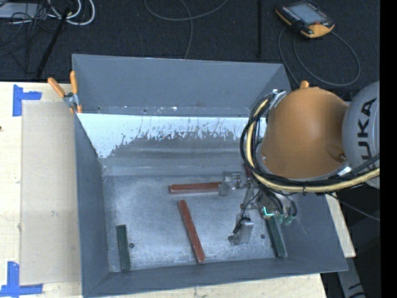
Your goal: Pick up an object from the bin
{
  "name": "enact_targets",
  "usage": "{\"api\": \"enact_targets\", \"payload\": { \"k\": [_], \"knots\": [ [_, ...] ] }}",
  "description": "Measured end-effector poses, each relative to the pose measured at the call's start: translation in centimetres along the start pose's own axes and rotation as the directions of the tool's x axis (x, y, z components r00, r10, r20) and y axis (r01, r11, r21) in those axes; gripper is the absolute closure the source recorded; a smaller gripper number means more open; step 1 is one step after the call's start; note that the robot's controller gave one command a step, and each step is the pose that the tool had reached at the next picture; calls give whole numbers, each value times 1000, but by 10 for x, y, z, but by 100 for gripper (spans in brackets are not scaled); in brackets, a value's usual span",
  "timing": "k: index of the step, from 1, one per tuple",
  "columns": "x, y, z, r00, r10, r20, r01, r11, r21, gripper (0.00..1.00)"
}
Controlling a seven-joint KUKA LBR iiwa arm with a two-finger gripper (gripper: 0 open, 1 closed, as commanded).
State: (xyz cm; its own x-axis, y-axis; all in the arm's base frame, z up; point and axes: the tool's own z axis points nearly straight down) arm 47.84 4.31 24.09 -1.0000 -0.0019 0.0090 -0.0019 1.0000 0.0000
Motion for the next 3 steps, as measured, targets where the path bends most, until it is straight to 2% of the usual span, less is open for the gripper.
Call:
{"api": "enact_targets", "payload": {
  "k": [1, 2, 3],
  "knots": [
    [-1, 0, -3, 1000, 1, 7, -1, 1000, 0, 0],
    [-20, 9, 43, 1000, -18, 16, 18, 1000, 0, 0],
    [-43, 67, 71, 999, 47, 9, -47, 999, 0, 0]
  ]
}}
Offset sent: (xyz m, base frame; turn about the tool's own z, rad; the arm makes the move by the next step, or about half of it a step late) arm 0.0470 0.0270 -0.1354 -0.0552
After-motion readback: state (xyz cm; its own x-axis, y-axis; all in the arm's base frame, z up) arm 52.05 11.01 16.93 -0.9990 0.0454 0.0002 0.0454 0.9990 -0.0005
